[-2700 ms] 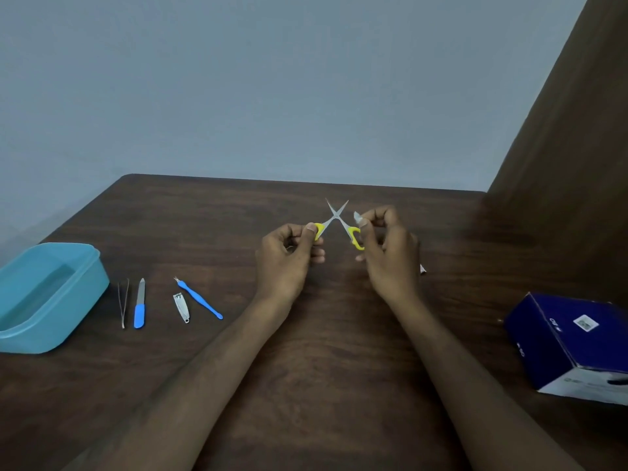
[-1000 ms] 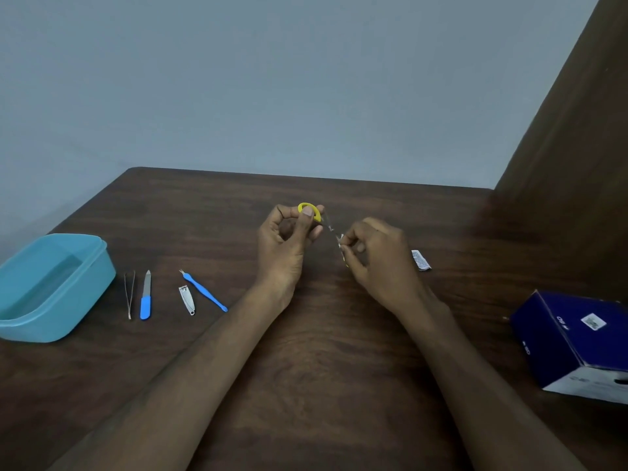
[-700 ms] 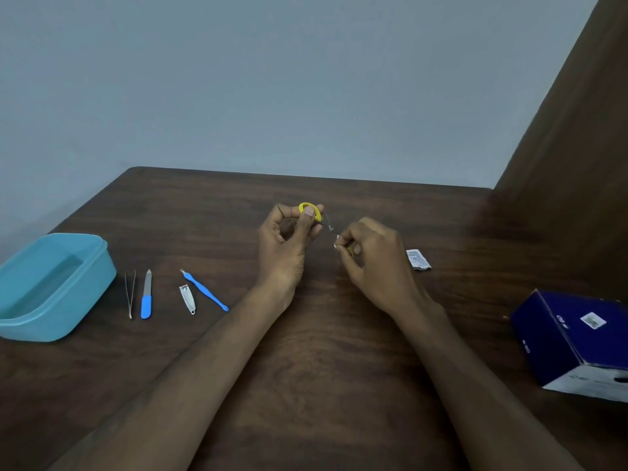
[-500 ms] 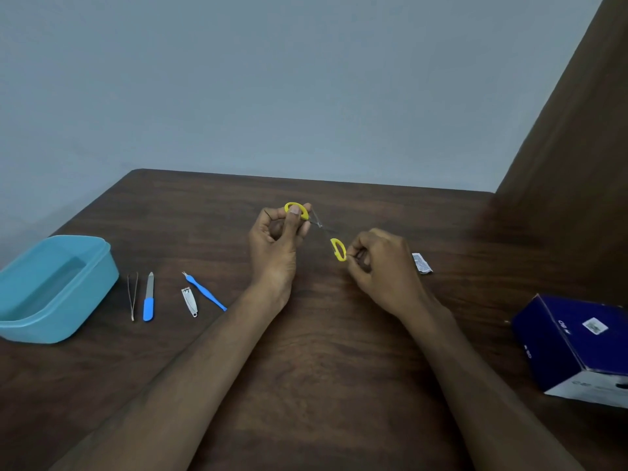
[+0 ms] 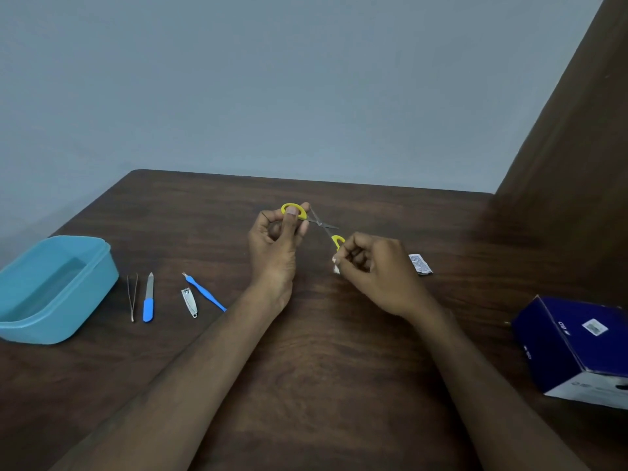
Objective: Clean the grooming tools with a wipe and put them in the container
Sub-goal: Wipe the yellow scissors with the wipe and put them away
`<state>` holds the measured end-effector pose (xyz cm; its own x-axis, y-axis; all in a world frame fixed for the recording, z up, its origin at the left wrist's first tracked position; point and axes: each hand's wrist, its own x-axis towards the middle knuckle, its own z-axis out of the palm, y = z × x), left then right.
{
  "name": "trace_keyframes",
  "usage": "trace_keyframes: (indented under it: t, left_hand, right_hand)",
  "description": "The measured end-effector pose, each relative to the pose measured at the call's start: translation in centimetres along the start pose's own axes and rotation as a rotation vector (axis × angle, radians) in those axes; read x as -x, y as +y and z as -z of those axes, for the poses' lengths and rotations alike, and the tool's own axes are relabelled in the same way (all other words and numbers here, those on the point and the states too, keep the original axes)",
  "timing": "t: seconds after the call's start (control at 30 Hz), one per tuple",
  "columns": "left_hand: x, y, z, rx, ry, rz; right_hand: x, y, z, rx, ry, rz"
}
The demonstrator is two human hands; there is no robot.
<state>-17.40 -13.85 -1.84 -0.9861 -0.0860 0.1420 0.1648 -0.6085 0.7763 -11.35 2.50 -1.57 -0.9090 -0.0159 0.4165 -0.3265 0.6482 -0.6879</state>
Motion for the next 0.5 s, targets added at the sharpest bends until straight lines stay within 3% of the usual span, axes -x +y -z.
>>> trace_keyframes:
  t: [0.13, 0.3, 0.4, 0.5]
  left_hand:
    - [0.0, -0.1, 0.1, 0.028, 0.013, 0.032]
    - [-0.5, -0.1, 0.1, 0.146, 0.056, 0.1]
    - [-0.7, -0.3, 0.2, 0.143, 0.101, 0.133]
    - [-0.7, -0.6, 0.4, 0.032, 0.108, 0.127]
  right_hand:
    - [-1.0, 0.4, -0.2, -0.199, 0.328, -0.164]
    - [-0.6, -0.6, -0.5, -0.652, 0.125, -0.254]
    - [-0.5, -0.6, -0.9, -0.524, 0.136, -0.152]
    - [-0.3, -0.5, -0.9, -0.237, 0.224, 0.051]
